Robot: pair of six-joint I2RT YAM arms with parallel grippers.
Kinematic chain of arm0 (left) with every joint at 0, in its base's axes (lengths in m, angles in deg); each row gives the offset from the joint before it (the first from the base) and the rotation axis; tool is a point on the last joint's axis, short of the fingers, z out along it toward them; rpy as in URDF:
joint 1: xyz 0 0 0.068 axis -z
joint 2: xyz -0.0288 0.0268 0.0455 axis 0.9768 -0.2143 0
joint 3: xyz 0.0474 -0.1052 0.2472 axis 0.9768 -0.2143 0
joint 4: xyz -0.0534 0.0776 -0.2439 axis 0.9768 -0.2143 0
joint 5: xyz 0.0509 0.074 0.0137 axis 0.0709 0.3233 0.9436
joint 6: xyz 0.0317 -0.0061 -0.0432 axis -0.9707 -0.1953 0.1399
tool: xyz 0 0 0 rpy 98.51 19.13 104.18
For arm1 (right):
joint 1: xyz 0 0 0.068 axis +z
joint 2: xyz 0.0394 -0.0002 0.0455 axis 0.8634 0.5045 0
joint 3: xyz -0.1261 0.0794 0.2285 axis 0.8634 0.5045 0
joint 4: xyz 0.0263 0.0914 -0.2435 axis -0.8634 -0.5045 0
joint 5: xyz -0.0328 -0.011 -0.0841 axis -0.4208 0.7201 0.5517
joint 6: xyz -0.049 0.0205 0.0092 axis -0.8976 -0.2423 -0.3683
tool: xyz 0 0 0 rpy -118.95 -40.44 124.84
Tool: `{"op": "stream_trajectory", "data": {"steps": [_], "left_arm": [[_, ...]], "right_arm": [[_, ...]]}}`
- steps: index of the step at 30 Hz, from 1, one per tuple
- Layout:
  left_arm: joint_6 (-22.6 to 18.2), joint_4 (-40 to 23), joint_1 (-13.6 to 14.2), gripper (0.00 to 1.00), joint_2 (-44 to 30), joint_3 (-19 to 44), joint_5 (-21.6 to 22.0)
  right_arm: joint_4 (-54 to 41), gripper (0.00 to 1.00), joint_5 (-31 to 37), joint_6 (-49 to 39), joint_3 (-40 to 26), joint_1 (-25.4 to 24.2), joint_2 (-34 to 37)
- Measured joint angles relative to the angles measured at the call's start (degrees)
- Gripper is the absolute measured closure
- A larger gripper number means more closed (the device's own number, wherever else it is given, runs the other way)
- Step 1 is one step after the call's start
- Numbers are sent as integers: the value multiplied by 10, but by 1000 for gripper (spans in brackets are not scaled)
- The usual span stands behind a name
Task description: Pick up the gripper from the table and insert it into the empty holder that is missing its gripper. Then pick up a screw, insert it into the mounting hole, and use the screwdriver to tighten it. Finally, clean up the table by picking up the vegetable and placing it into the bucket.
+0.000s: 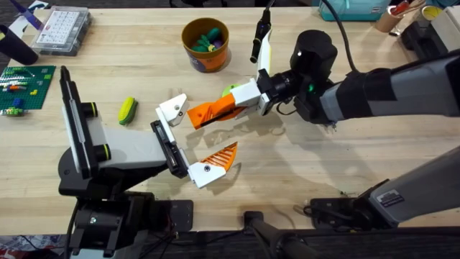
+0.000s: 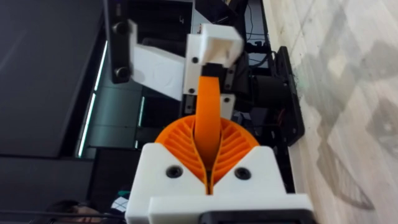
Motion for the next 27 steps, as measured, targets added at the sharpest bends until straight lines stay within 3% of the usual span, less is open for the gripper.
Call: {"op": "stream_trajectory", "data": {"steps": [21,27], "left_arm": [[0,-32,0,13,0,1,2],[0,-34,0,14,0,1,2]], "right_arm": [[-5,987,-46,40,0,-2,1],[65,986,-48,81,1,-2,-3]]}}
